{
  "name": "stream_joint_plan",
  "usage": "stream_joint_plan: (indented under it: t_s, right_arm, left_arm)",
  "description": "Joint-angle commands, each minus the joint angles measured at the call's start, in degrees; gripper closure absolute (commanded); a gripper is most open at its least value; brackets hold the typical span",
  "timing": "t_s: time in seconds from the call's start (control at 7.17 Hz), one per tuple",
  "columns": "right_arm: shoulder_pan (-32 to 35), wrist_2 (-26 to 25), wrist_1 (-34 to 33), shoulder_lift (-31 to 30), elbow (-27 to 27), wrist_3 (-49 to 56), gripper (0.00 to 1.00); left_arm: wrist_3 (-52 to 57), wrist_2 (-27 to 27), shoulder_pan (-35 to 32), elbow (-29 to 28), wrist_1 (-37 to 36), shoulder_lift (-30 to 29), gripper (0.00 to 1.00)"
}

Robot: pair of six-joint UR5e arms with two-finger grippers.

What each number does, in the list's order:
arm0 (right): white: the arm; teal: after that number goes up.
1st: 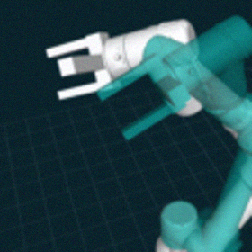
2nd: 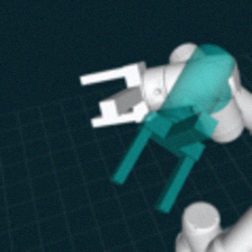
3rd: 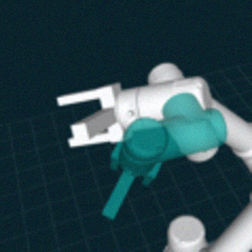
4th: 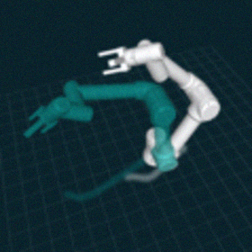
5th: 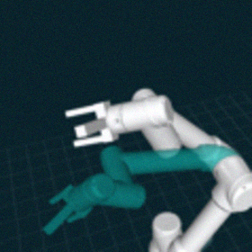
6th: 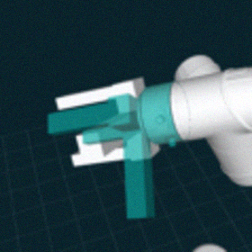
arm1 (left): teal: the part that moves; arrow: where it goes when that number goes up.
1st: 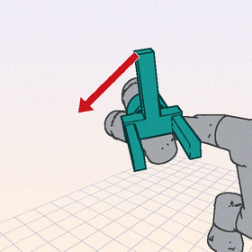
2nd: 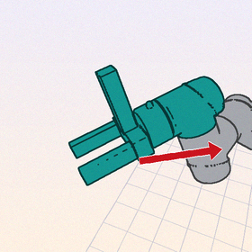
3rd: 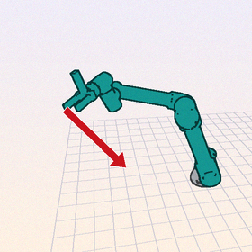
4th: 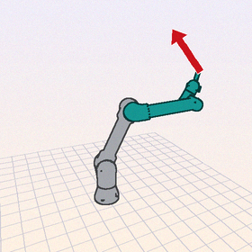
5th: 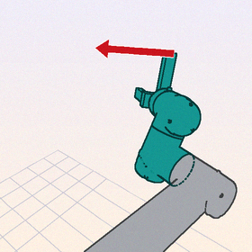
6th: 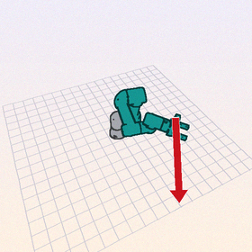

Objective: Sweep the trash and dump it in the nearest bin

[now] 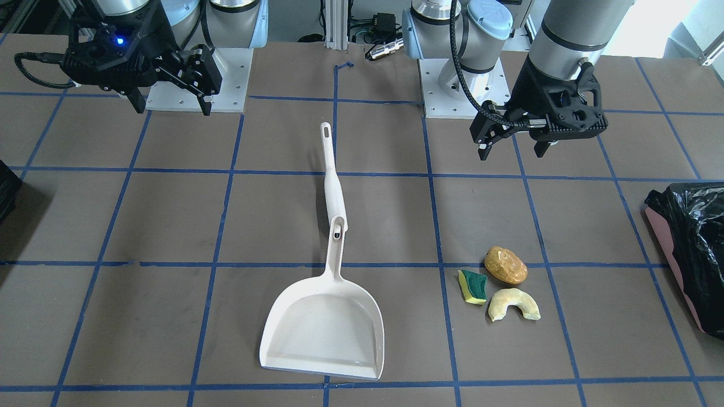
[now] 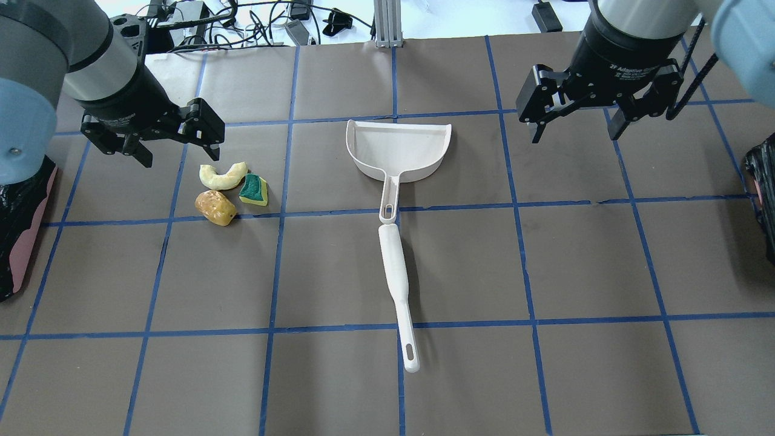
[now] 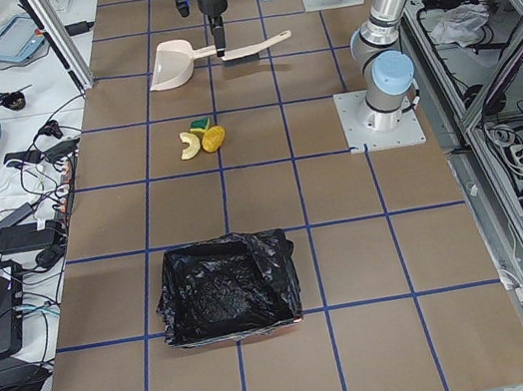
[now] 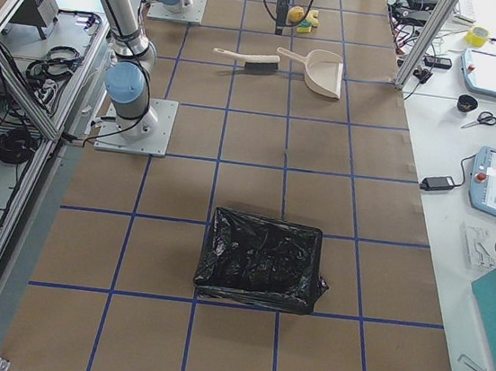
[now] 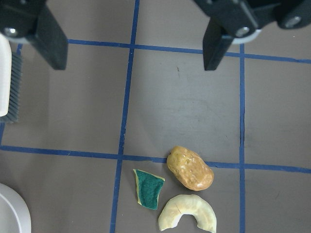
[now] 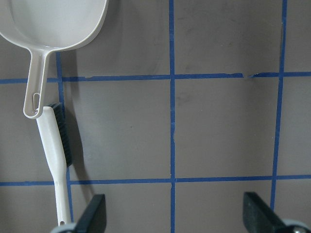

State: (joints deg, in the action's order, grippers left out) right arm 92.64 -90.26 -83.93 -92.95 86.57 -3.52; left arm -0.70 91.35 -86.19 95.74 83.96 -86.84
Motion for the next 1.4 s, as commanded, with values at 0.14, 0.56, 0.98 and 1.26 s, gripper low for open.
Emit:
stream_joint_plan:
  t_s: [0.14,0.56,0.98,1.26]
  right_arm:
    - [0.0,-0.1,0.2,0.0,0.0,0.1,0.0]
    - [-0.1,-0.1,0.3,0.0,0.0,0.2,0.0]
    - [0.0,-0.1,0.7,0.1,0.2,0.3,0.0]
    - [0.0,0.0,0.7,0.1,0.2,0.5,0.0]
  left_arm:
    - [0.1,0.1,0.2,0.0,0.0,0.0,0.0]
    - [1.2,0.1,0.0,0.0,0.0,0.0,0.0]
    - [1.2,0.1,0.0,0.0,0.0,-0.1,0.0]
    - [1.2,0.1,0.4,-0.1,-0.7,-0.2,0.0]
